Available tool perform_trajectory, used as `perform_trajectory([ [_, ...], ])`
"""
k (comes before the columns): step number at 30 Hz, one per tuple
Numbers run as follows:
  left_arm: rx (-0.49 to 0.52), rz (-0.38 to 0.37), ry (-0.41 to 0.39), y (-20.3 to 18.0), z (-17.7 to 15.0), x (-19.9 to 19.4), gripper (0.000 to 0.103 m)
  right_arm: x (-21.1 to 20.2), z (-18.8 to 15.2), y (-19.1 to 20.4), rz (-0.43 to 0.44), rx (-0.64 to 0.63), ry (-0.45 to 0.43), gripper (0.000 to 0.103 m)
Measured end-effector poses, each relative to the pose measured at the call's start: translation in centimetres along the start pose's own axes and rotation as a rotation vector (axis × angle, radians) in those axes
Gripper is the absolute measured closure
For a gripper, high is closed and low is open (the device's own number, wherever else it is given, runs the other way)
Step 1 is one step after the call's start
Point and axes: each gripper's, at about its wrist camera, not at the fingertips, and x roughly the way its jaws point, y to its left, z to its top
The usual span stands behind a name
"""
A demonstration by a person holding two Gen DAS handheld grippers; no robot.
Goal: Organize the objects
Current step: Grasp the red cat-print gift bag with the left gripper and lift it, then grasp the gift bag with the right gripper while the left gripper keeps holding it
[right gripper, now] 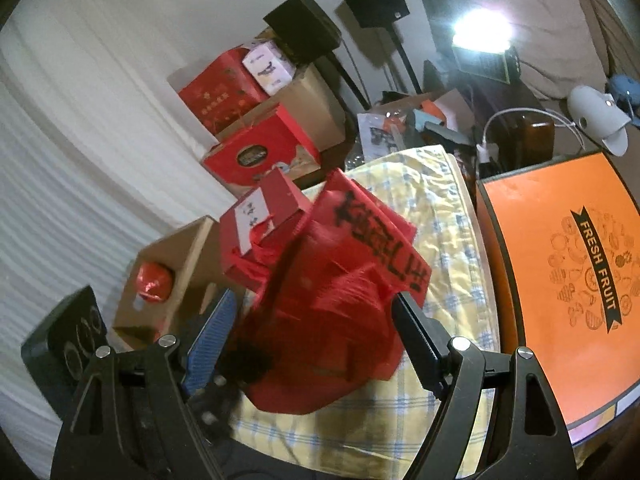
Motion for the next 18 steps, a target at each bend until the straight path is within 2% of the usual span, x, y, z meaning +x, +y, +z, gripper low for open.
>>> perform_trajectory([
  [6, 0.044, -0.036, 0.011, -1.9, -0.2, 0.1, 0.097, 0.9, 0.5, 0.4, -0.075, -0.007, 0.044, 0.022],
  [8, 0.054, -0.076, 0.025, -2.3, -0.3, 0.1, 0.093, 1.1, 0.3, 0.0, -0.108, -0.011, 0.054, 0.035],
  [9, 0.047, -0.098, 0.033, -2.3, -0.3, 0.1, 0.084, 1.2, 0.1, -0.3, -0.117, -0.009, 0.061, 0.039],
  [10, 0.038, -0.116, 0.039, -2.1, -0.3, 0.1, 0.067, 1.2, -0.1, -0.5, -0.121, -0.006, 0.064, 0.046],
  [11, 0.02, -0.14, 0.043, -1.8, -0.4, 0.0, 0.056, 1.0, -0.3, -0.9, -0.118, 0.001, 0.062, 0.047],
  [12, -0.003, -0.169, 0.041, -1.5, -0.4, -0.2, 0.034, 0.8, -0.4, -1.4, -0.112, 0.009, 0.057, 0.048],
  [13, -0.031, -0.202, 0.036, -1.0, -0.5, -0.3, 0.024, 0.6, -0.6, -1.9, -0.101, 0.021, 0.056, 0.055],
  [16, -0.096, -0.263, 0.044, 0.6, -0.5, -0.4, 0.022, 0.0, -1.0, -3.3, -0.115, 0.047, 0.052, 0.06],
  [18, -0.119, -0.238, 0.044, 1.7, -0.6, -0.2, 0.015, -0.4, -1.3, -4.3, -0.122, 0.063, 0.052, 0.062],
])
